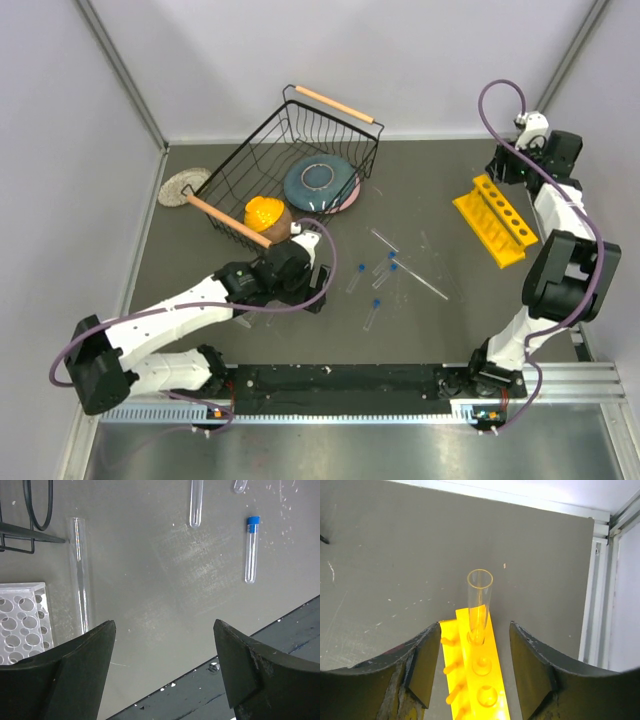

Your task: Organize the chemistry lab equipment

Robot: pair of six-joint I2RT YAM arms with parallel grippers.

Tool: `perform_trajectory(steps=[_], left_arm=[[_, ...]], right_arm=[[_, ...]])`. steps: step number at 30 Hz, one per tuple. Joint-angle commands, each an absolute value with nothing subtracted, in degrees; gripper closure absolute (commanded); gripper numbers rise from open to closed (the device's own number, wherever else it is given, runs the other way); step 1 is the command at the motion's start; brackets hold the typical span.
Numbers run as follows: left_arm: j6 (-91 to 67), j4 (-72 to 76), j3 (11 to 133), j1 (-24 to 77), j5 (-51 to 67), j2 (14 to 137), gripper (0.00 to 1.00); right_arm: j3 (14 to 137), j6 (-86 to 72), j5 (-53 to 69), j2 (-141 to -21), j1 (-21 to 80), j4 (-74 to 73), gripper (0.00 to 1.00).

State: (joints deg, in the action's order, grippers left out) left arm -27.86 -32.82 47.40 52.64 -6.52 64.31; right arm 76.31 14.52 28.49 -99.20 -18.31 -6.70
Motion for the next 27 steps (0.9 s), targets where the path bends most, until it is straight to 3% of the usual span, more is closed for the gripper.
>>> perform_trajectory(steps=[1, 9, 15, 27], left_arm=[[-26.7, -34.8, 51.2, 53.3, -7.0, 67.0, 0.16], [-27.9, -36.5, 51.5, 53.7, -8.6, 69.3, 0.17], [-27.9, -40.0, 53.8, 53.7, -10.3, 73.0, 0.18], [-29.9, -48.2, 59.0, 53.7, -18.7, 85.2, 0.35]], right_arm=[[76.5, 16.5, 30.2, -92.1, -18.7, -5.8, 0.42], [78.9, 16.2, 30.5, -90.0, -19.1, -9.4, 0.42], [84.6, 22.9, 40.4, -89.0, -19.0, -27.8, 0.42], [69.7, 25.7, 46.9, -74.7, -17.9, -33.7, 0.42]])
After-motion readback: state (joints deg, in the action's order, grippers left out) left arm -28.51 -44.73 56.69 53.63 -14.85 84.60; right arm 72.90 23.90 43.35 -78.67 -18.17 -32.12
